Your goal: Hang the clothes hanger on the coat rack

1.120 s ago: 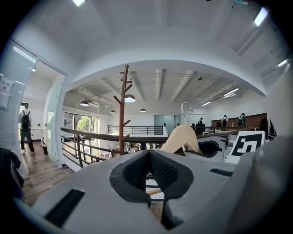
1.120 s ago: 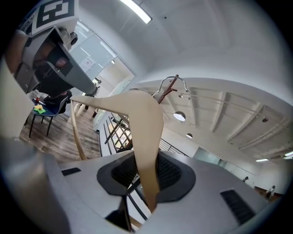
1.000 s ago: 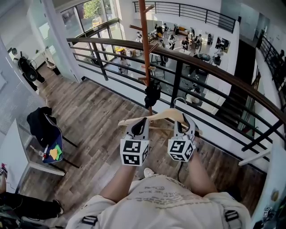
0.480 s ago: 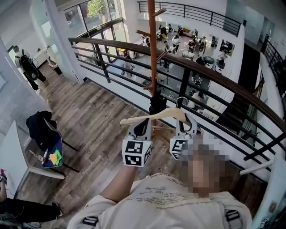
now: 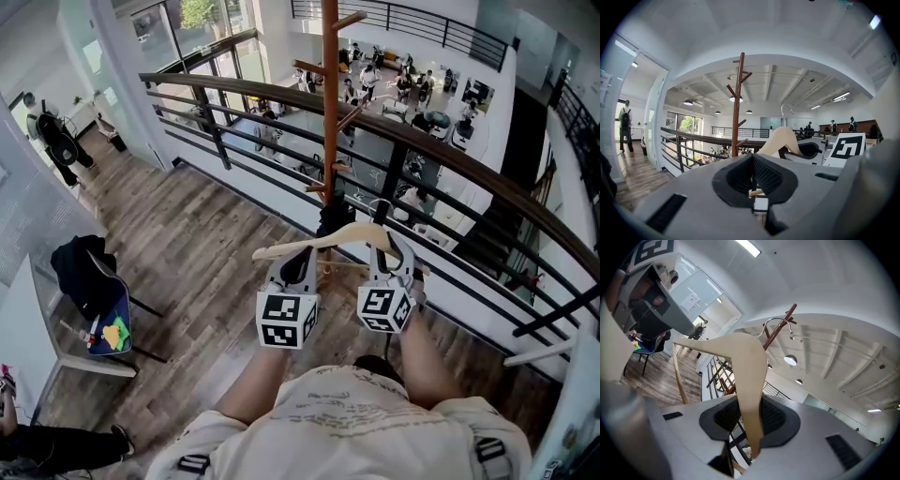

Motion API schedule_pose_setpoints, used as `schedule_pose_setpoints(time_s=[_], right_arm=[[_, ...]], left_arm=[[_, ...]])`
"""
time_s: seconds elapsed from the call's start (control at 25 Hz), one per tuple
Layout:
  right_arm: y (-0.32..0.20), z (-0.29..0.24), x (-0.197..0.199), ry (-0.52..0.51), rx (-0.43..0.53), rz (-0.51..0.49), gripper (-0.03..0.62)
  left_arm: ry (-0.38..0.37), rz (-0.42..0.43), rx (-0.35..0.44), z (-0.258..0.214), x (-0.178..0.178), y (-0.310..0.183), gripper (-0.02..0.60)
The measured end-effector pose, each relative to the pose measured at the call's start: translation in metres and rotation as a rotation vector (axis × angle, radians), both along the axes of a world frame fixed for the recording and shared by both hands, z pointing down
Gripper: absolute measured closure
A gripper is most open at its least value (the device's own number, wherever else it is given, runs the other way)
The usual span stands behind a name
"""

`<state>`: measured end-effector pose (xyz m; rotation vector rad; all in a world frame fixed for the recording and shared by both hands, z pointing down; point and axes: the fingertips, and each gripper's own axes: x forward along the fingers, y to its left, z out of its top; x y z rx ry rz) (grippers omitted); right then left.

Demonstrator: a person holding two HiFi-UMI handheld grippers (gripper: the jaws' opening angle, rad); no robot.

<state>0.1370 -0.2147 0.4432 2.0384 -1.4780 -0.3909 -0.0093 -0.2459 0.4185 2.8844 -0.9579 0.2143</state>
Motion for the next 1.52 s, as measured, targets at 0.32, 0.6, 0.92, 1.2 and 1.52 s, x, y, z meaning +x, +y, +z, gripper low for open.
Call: schedule_pose_setpoints(time_s=[0.32,0.6,0.92,1.2,1.52], right_arm=[[-0.021,0.007,0.004,0.000,-0.011,-0.029,0.488],[-0.040,0.010,0.015,-0.008,-0.008,-0.090,0.488],[-0.070,0.017,0.043,0.000,-0.050,-0.186,0.488],[-0.101,0.026,0.047,-0.018,-0.075,-0.262,0.488],[-0.131,0.042,0.051,-0.033,-0.109,-0.380,0.488]], left_arm=[[-0.023,-0.021,-0.016,0.011,-0.002,-0.014,0.577],[-0.023,-0.067,-0.016,0.012,0.012,-0.031,0.577],[-0.011,-0.121,-0.019,0.009,0.051,-0.043,0.578],[-0.020,-0.180,-0.034,0.014,0.058,-0.062,0.578],[-0.042,-0.287,-0.057,0.022,0.067,-0.079,0.577]])
